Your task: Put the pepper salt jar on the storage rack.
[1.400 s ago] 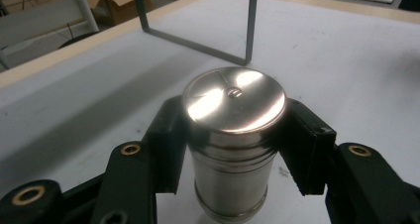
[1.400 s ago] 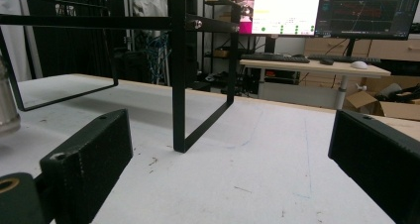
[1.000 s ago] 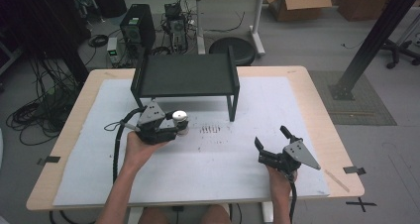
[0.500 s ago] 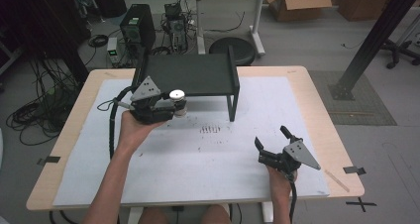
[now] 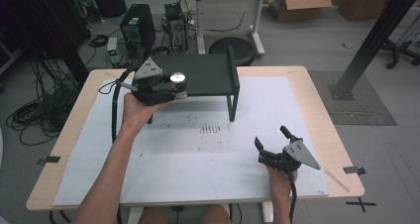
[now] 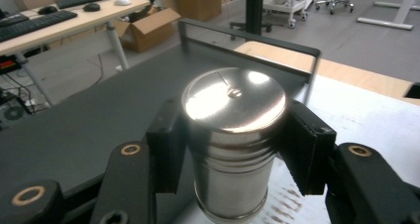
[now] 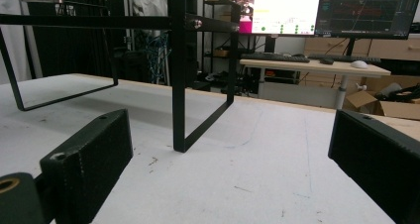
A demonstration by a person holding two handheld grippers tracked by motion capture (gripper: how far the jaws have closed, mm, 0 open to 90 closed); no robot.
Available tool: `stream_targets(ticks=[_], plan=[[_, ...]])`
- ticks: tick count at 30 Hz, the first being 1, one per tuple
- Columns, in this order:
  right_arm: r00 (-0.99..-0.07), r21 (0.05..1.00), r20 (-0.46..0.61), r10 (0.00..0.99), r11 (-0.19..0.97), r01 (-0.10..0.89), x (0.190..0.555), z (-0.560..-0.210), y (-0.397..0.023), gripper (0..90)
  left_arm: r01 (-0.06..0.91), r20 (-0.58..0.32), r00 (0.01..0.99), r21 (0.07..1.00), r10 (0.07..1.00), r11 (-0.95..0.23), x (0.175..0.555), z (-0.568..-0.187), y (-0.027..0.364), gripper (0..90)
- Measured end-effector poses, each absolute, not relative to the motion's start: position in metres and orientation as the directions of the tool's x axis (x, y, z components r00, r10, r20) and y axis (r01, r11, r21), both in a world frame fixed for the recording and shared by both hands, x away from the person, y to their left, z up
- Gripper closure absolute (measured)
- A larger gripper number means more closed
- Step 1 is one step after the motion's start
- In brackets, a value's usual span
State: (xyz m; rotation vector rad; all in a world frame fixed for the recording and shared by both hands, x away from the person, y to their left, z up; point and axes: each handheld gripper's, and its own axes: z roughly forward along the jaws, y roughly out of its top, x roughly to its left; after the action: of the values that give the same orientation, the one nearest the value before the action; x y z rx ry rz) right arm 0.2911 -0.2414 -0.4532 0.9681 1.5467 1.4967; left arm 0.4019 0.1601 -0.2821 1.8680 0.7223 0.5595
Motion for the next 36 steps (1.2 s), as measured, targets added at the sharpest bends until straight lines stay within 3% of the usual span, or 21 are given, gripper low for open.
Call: stream_targets(ticks=[9, 21, 36], plan=[[-0.421, 1.000, -0.017, 0.907, 0.024, 0.012, 0.291, -0.453, -0.241, 2.9, 0.239, 0.055, 0.682, 0.926, 0.729, -0.293, 0.435, -0.273, 0.161, 48.9], [-0.422, 1.000, -0.020, 0.906, 0.027, 0.011, 0.291, -0.453, -0.241, 2.9, 0.300, 0.021, 0.640, 0.913, 0.768, -0.275, 0.467, -0.290, 0.162, 48.9], [-0.422, 1.000, -0.020, 0.906, 0.028, 0.013, 0.291, -0.453, -0.241, 2.9, 0.300, 0.013, 0.638, 0.917, 0.770, -0.264, 0.472, -0.296, 0.163, 48.6]])
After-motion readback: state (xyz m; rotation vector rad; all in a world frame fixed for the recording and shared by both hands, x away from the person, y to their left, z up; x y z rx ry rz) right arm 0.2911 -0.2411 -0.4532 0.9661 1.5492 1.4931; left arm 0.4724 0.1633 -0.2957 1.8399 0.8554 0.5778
